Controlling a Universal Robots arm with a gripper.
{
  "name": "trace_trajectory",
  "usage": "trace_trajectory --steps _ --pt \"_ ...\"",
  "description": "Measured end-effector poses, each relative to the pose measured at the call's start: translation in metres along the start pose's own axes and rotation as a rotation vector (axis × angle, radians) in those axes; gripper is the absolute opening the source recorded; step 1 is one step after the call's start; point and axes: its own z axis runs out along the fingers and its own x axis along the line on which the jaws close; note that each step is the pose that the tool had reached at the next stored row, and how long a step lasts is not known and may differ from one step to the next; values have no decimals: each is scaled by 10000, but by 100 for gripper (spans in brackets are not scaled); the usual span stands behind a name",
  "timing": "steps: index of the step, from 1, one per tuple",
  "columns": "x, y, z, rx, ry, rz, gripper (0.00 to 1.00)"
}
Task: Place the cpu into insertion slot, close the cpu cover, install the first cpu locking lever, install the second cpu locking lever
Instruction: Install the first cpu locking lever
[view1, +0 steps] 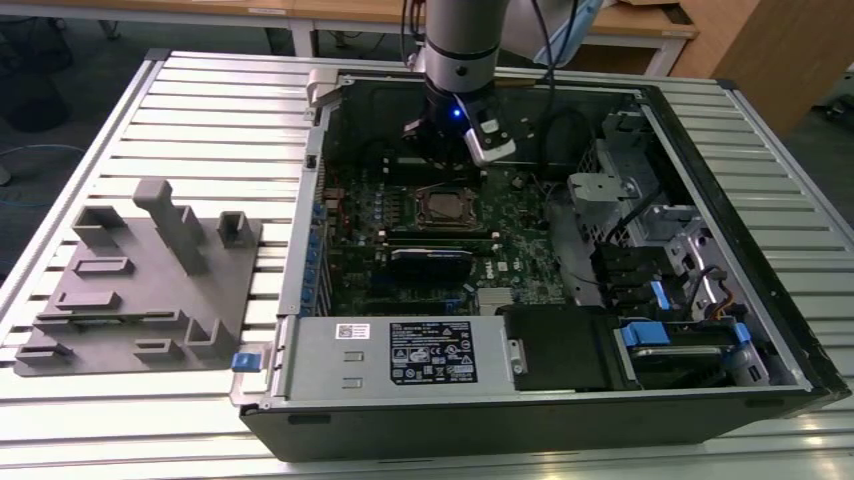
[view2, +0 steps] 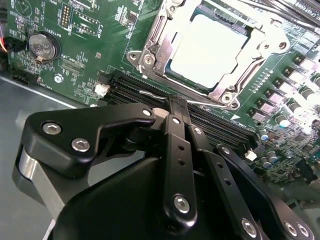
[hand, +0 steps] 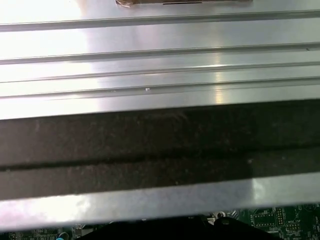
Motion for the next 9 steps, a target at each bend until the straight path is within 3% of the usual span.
trace_trajectory --steps 9 --pt "-5 2 15 59 -82 603 11"
